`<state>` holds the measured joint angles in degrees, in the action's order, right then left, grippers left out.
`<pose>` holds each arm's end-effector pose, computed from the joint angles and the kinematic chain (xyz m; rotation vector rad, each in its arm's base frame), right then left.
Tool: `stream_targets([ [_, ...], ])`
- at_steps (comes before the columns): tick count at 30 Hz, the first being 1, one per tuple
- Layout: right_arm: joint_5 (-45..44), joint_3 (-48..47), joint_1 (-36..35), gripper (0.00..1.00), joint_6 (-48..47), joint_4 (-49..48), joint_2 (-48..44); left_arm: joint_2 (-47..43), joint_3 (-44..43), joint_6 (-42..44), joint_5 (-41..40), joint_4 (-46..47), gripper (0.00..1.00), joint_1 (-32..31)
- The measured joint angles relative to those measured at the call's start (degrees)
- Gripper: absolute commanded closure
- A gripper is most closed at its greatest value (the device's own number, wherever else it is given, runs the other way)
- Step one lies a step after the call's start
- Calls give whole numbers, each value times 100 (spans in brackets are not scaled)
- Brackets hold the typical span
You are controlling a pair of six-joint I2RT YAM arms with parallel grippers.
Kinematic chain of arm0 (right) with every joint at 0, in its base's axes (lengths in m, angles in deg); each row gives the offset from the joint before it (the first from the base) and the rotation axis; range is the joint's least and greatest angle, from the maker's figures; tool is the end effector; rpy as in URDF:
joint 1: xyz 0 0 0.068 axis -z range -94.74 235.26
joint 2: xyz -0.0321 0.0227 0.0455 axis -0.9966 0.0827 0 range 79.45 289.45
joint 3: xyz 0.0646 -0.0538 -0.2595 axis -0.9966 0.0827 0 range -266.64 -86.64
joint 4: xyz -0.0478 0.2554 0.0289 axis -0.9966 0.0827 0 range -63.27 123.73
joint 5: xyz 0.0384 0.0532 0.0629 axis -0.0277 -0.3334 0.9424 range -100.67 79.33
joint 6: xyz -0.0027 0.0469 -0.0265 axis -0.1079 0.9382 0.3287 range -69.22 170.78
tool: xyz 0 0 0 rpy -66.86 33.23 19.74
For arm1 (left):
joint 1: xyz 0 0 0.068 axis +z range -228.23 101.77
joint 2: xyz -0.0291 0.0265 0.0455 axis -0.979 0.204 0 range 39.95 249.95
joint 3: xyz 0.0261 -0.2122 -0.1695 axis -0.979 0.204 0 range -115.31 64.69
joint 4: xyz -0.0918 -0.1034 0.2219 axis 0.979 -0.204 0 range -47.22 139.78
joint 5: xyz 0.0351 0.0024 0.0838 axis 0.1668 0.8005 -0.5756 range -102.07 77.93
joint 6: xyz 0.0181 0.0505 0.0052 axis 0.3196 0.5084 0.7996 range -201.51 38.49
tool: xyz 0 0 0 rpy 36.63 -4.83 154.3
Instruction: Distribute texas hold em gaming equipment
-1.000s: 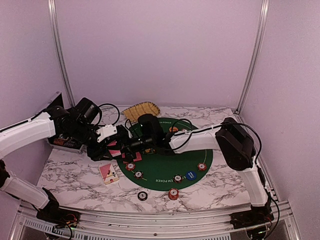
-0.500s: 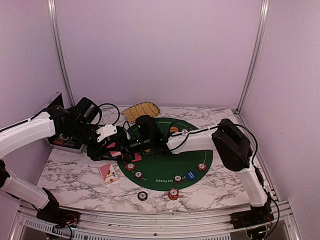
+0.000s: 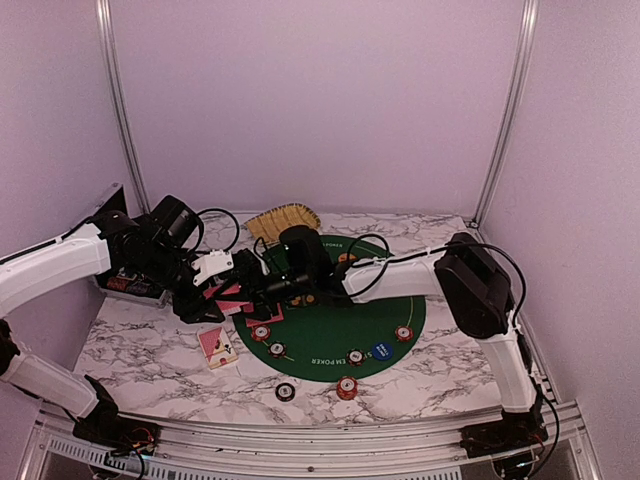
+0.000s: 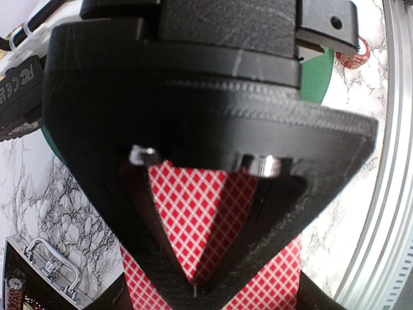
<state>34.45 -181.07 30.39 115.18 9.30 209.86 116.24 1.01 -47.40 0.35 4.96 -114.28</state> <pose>0.2778 0.4385 0.1876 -0.5043 2.3998 1.9514 0.2123 -0.1641 0.2834 1.5393 2.0502 -0.2915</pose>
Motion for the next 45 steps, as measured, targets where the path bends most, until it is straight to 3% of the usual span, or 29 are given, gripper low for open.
stream_targets([
  [14, -9, 295, 83, 43, -37, 22, -293, -2, 0, 24, -4, -24, 100, 0],
  [26, -15, 560, 157, 47, -66, 39, -501, -2, 0, 81, -46, -46, 100, 0],
  [29, -15, 662, 199, 56, -94, 55, -595, -4, 0, 81, -46, -46, 100, 0],
  [35, -15, 782, 221, 84, -149, 85, -782, -4, 13, 81, -55, -48, 100, 0],
  [45, -15, 973, 313, 92, -306, 306, -1049, -15, 13, 83, -70, -48, 100, 0],
])
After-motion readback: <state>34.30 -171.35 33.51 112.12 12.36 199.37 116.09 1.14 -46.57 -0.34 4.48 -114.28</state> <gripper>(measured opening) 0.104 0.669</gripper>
